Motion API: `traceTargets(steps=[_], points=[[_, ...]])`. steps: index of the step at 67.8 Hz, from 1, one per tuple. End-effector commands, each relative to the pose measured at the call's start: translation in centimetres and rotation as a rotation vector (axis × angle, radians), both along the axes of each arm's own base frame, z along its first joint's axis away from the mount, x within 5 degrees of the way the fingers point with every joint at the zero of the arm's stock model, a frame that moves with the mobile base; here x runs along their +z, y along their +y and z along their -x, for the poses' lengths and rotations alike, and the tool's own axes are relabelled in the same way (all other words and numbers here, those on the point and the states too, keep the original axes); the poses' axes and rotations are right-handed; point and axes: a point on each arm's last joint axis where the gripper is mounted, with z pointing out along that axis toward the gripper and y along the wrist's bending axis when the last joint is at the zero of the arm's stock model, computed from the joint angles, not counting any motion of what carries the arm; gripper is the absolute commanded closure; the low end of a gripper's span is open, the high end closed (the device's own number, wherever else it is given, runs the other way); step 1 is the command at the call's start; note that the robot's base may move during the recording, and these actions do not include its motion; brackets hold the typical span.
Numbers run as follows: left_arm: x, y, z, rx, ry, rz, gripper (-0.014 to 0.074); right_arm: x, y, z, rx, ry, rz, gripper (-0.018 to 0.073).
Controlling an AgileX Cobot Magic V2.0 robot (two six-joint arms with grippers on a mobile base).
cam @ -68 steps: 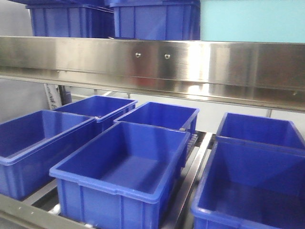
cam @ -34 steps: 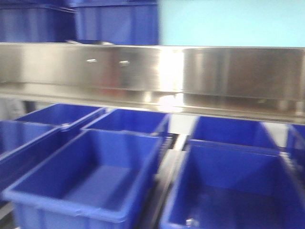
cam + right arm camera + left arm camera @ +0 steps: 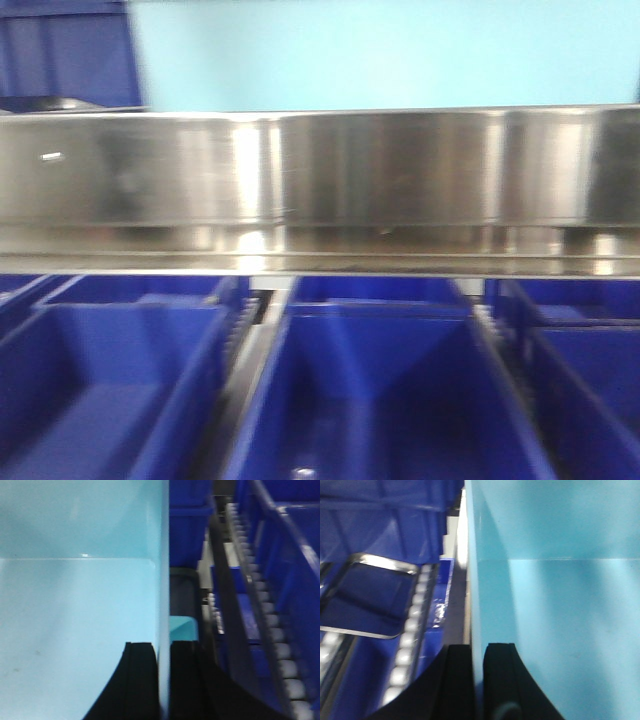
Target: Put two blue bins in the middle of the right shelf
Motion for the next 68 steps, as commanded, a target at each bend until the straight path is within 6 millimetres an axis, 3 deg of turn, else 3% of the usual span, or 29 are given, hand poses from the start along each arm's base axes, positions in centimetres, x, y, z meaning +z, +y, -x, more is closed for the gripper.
traceTargets(steps=[1, 68], points=[[0.99, 0.06, 0.41, -0.014, -0.063, 0.010, 0.0707, 0.93, -0.34, 0.17, 0.004, -0.062, -0.001, 0.0721], [1.17, 0.27, 0.28, -0.004, -0.085, -0.003, 0.0707, 0.94, -0.33, 0.17, 0.005, -0.064, -0.002, 0.0721]])
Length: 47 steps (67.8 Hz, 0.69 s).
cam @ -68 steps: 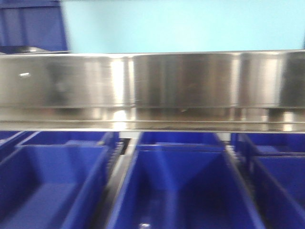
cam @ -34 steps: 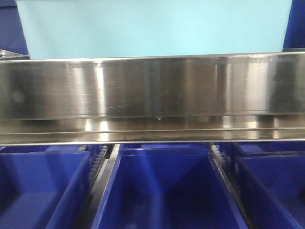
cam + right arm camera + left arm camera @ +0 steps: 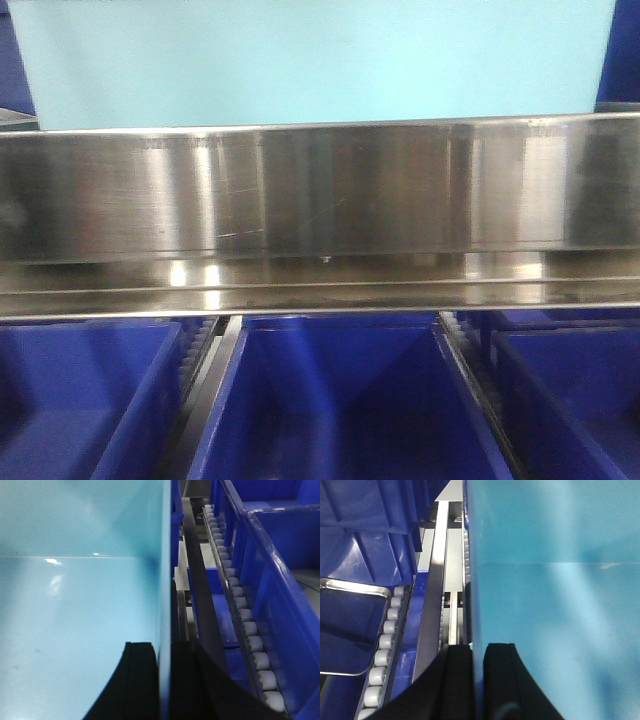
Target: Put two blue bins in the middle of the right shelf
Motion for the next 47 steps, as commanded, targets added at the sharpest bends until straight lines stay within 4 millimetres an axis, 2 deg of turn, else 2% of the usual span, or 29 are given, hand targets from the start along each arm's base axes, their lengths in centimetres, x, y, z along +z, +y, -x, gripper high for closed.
traceTargets(steps=[1, 47], points=[[1.07, 0.24, 0.33, -0.006, -0.072, 0.002, 0.0707, 0.95, -0.35, 0.16, 0.004, -0.065, 0.000, 0.0721], [1.07, 0.24, 0.33, -0.006, -0.072, 0.002, 0.0707, 0.99, -0.32, 0.15, 0.006, -0.069, -0.002, 0.0721]])
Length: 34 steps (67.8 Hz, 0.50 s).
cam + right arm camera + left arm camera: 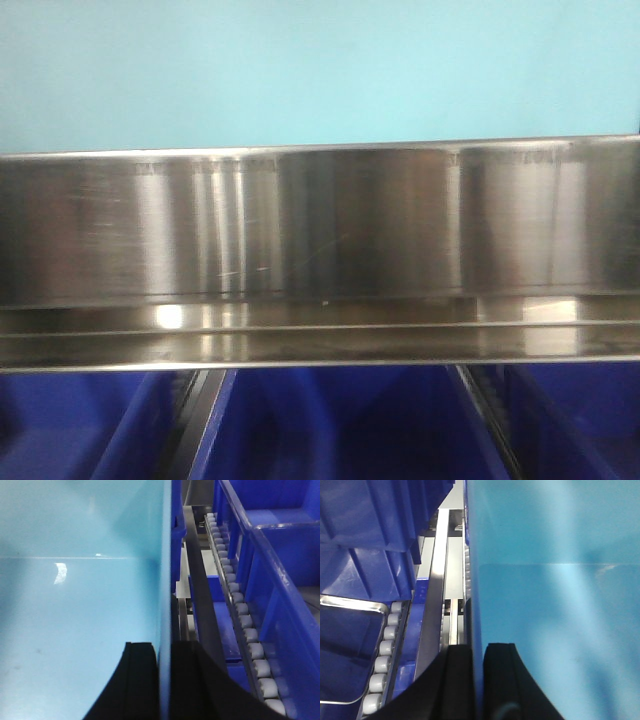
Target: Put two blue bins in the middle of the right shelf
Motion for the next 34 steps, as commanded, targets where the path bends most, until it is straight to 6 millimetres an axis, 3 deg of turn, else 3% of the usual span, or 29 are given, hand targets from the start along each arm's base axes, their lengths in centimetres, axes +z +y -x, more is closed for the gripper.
traceTargets(steps=[1, 34], points=[[1.03, 0.23, 0.35, -0.006, -0.067, 0.004, 0.0707, 0.95, -0.35, 0.17, 0.003, -0.064, 0.000, 0.0721], [1.03, 0.23, 0.35, -0.006, -0.067, 0.004, 0.0707, 0.95, -0.35, 0.17, 0.003, -0.064, 0.000, 0.0721]])
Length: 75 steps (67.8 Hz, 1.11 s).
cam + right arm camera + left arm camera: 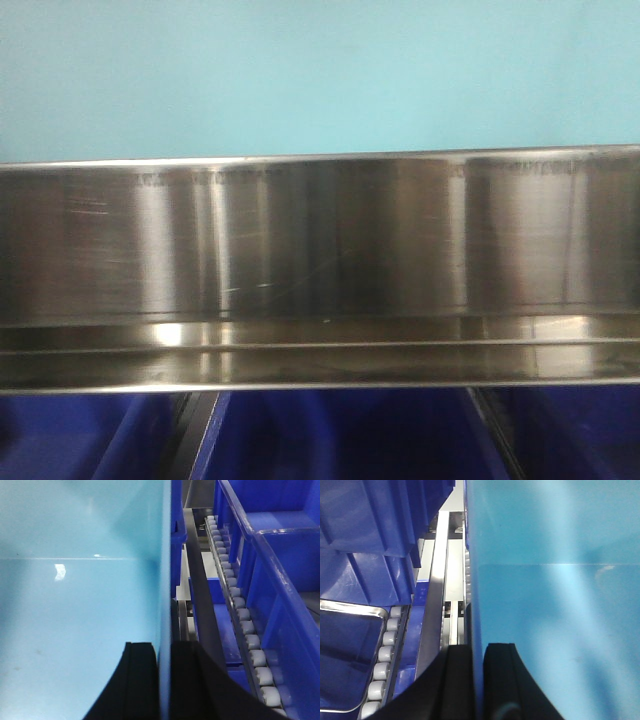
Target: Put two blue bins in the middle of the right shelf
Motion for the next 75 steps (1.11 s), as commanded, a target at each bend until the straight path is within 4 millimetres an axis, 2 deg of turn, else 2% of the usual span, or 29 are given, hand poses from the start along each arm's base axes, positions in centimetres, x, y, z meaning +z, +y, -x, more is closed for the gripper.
traceTargets(steps=[1, 75], points=[[1.03, 0.23, 0.35, -0.006, -0.067, 0.004, 0.0707, 0.94, -0.34, 0.17, 0.004, -0.063, -0.001, 0.0721], [1.03, 0.23, 0.35, -0.006, -0.067, 0.004, 0.0707, 0.94, -0.34, 0.17, 0.004, -0.063, -0.001, 0.0721]])
